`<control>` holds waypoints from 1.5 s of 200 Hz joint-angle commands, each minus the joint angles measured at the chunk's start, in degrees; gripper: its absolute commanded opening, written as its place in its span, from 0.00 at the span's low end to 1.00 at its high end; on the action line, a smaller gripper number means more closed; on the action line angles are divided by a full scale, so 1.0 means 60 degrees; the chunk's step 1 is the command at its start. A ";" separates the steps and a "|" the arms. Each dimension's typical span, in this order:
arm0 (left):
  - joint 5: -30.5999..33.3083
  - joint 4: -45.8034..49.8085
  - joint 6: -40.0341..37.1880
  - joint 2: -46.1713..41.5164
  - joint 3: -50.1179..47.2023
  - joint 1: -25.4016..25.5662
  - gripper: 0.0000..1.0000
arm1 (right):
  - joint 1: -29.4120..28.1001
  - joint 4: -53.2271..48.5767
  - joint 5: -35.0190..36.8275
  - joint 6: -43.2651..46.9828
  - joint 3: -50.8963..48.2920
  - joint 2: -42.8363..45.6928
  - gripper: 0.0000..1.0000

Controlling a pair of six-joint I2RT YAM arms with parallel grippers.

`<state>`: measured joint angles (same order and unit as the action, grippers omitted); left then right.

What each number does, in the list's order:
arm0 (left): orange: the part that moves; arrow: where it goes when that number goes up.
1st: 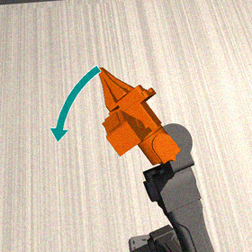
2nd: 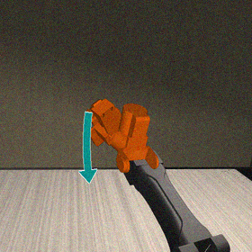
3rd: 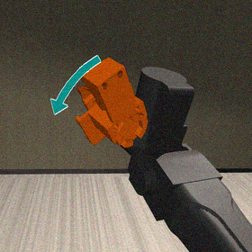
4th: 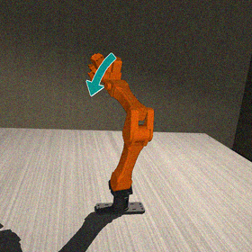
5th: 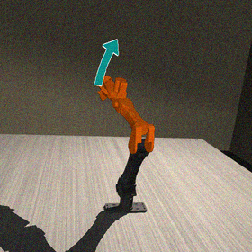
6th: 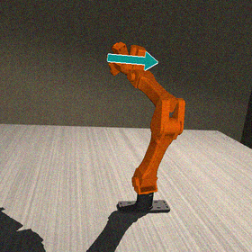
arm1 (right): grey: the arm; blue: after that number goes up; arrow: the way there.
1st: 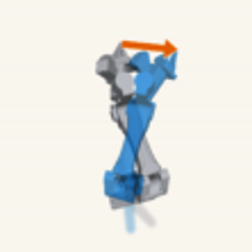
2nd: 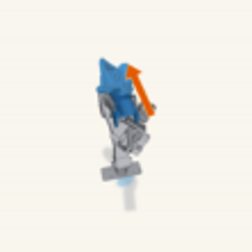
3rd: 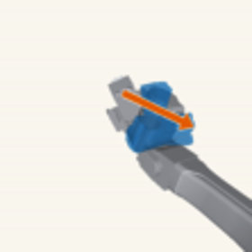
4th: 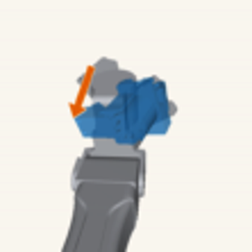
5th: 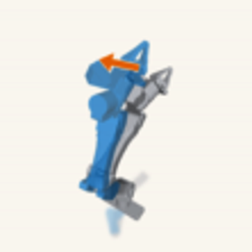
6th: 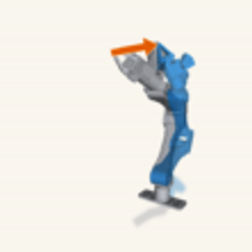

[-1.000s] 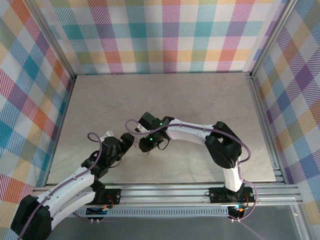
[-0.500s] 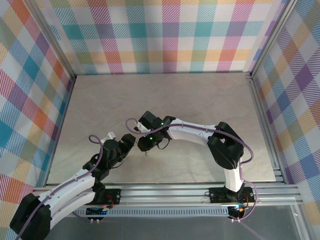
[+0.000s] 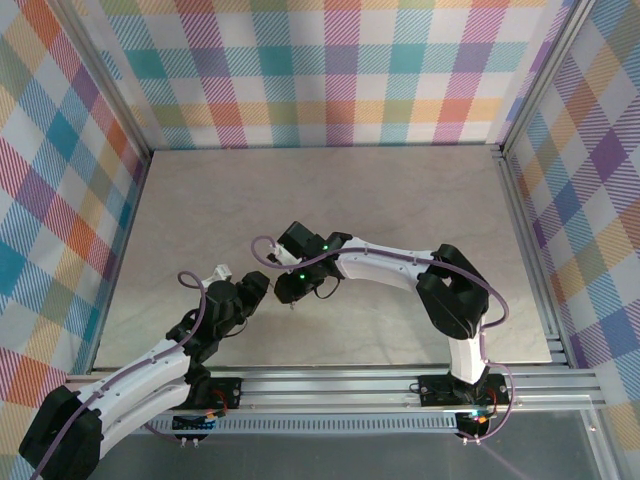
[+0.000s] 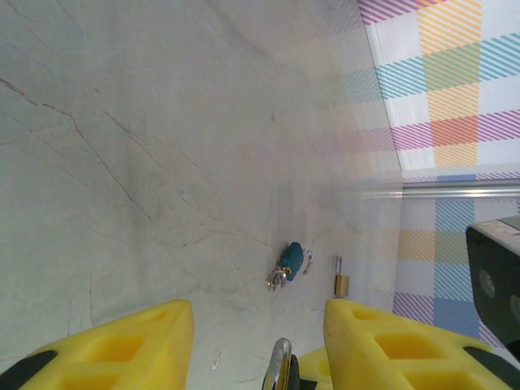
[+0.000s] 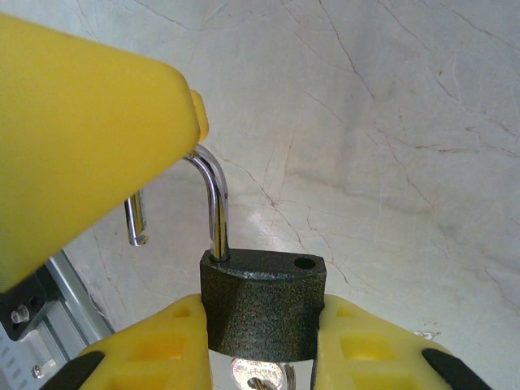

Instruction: Lock with the key

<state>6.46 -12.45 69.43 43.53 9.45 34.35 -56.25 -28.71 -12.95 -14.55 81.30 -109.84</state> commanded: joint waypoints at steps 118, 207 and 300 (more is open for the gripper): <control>0.0006 -0.0503 0.0103 -0.0761 -0.0467 0.0179 0.27 | 0.0033 0.0522 -0.0669 -0.0236 -0.0175 0.0391 0.02; 0.0000 -0.0445 0.0045 -0.0749 -0.0420 0.0179 0.14 | 0.0015 0.0453 -0.0669 -0.0195 -0.0168 0.0396 0.01; 0.0024 -0.0223 -0.0043 -0.0700 -0.0229 0.0179 0.00 | -0.0048 0.0564 -0.0676 -0.0102 -0.0305 0.0465 0.02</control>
<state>6.48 -13.72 69.23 39.53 7.20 34.81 -56.27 -26.76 -15.55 -15.59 80.36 -109.75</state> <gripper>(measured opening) 0.064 0.260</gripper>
